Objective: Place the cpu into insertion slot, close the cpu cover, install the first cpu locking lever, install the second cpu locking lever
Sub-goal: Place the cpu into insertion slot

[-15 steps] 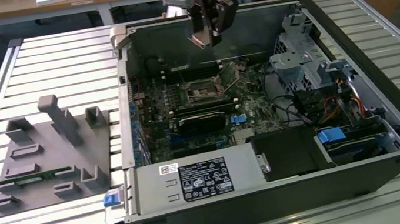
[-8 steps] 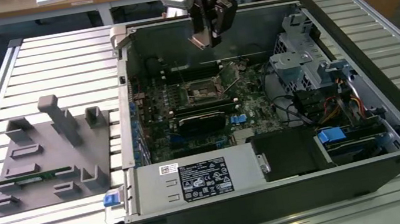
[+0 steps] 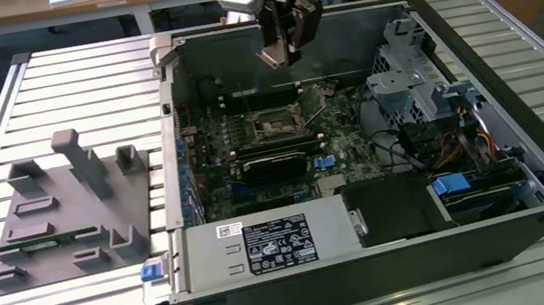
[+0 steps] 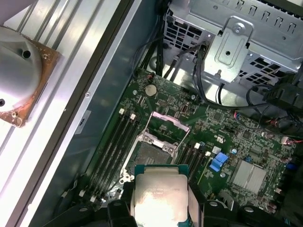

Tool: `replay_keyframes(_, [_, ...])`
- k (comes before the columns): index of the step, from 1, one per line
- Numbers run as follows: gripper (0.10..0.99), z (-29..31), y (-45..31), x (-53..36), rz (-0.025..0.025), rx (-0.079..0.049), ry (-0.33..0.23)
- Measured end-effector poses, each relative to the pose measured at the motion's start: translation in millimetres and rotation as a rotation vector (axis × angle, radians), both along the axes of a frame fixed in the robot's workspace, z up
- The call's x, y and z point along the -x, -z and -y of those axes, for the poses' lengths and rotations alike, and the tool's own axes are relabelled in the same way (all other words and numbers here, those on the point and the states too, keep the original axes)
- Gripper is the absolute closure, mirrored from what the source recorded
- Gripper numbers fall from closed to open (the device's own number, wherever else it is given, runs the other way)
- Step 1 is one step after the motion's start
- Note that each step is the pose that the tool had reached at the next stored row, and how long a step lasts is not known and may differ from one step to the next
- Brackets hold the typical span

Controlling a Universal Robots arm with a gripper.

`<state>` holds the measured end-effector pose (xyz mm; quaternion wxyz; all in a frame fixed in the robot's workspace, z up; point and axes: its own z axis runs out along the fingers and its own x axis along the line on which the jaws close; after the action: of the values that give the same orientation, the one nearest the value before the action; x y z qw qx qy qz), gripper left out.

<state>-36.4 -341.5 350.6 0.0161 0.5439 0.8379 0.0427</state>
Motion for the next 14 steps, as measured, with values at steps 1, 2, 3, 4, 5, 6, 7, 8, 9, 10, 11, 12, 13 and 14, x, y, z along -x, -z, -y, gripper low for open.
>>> replay_keyframes(1, [0.553, 0.0, 0.3, 0.0, 0.0000, 0.000, 0.000])
replay_keyframes(2, [0.553, 0.0, 0.5, 0.0, -0.0001, 0.000, 0.000])
replay_keyframes(3, [0.553, 0.0, 0.8, 0.0, -0.0001, 0.000, 0.000])
replay_keyframes(4, [0.553, 0.0, 1.0, 0.0, -0.0002, 0.000, 0.000])
replay_keyframes(5, [0.553, 0.0, 1.0, 0.0, -0.0002, 0.001, 0.000])
replay_keyframes(6, [0.553, 0.0, 1.2, 0.0, -0.0002, 0.001, 0.001])
replay_keyframes(7, [0.553, 0.0, 1.3, 0.0, -0.0001, 0.001, 0.003])
replay_keyframes(8, [0.553, 0.0, 1.5, 0.0, -0.0001, 0.001, 0.005])
replay_keyframes(9, [0.553, 0.0, 1.6, 0.0, 0.0000, 0.001, 0.008])
replay_keyframes(10, [0.553, 0.0, 1.8, 0.0, -0.0001, 0.002, 0.012])
replay_keyframes(11, [0.553, 0.0, 2.0, 0.0, 0.0000, 0.002, 0.017])
replay_keyframes(12, [0.553, 0.0, 2.2, 0.0, 0.0000, 0.002, 0.022])
replay_keyframes(13, [0.553, 0.0, 2.4, 0.0, -0.0001, 0.003, 0.028])
replay_keyframes(14, [0.553, 0.0, 2.7, 0.0, -0.0001, 0.003, 0.036])
